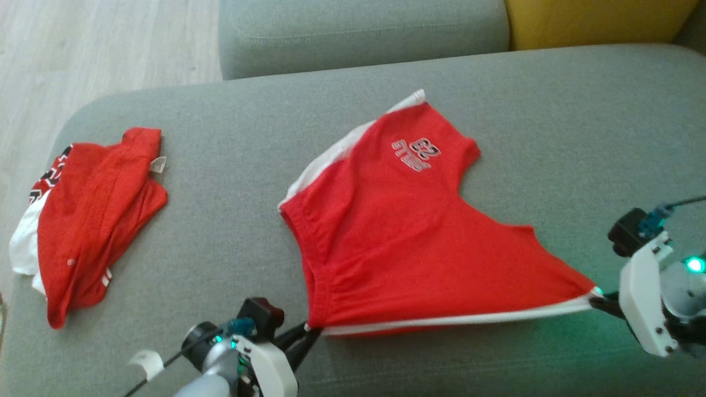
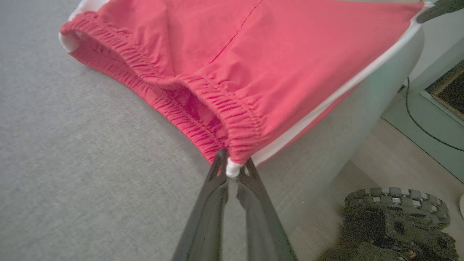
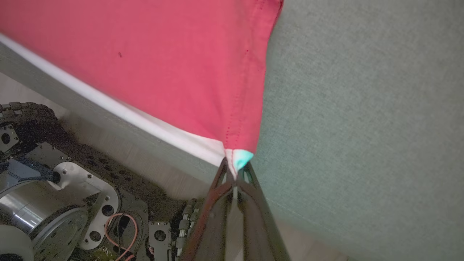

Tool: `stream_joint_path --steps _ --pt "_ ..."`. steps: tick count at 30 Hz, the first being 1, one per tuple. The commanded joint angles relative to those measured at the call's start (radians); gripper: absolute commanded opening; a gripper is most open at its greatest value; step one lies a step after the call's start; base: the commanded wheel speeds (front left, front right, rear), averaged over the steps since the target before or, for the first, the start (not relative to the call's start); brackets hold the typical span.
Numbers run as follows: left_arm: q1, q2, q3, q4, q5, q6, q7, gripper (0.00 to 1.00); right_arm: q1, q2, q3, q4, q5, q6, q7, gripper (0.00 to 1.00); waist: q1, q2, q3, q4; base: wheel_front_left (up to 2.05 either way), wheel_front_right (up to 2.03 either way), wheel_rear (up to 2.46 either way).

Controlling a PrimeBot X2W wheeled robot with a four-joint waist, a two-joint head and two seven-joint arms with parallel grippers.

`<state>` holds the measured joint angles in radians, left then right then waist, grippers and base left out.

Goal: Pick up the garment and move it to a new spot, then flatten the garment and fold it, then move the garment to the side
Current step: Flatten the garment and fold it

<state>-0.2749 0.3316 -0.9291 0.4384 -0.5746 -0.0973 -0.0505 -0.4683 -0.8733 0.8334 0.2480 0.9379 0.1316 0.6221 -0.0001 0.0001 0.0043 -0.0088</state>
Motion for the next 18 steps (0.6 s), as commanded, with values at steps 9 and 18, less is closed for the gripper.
stream_joint_path --steps 9,18 --pt "0.033 0.055 0.005 -0.095 -0.040 0.003 0.043 0.00 0.109 -0.111 -0.121 -0.083 0.033 -0.001 0.095 0.00 0.0001 -0.0001 -0.017 0.008 0.00 0.00 0.00" --pt "0.006 0.054 0.036 -0.156 -0.069 0.014 0.039 0.00 0.106 -0.023 -0.294 -0.100 -0.059 -0.001 0.076 0.00 0.0001 -0.0001 0.018 0.037 0.00 0.00 0.00"
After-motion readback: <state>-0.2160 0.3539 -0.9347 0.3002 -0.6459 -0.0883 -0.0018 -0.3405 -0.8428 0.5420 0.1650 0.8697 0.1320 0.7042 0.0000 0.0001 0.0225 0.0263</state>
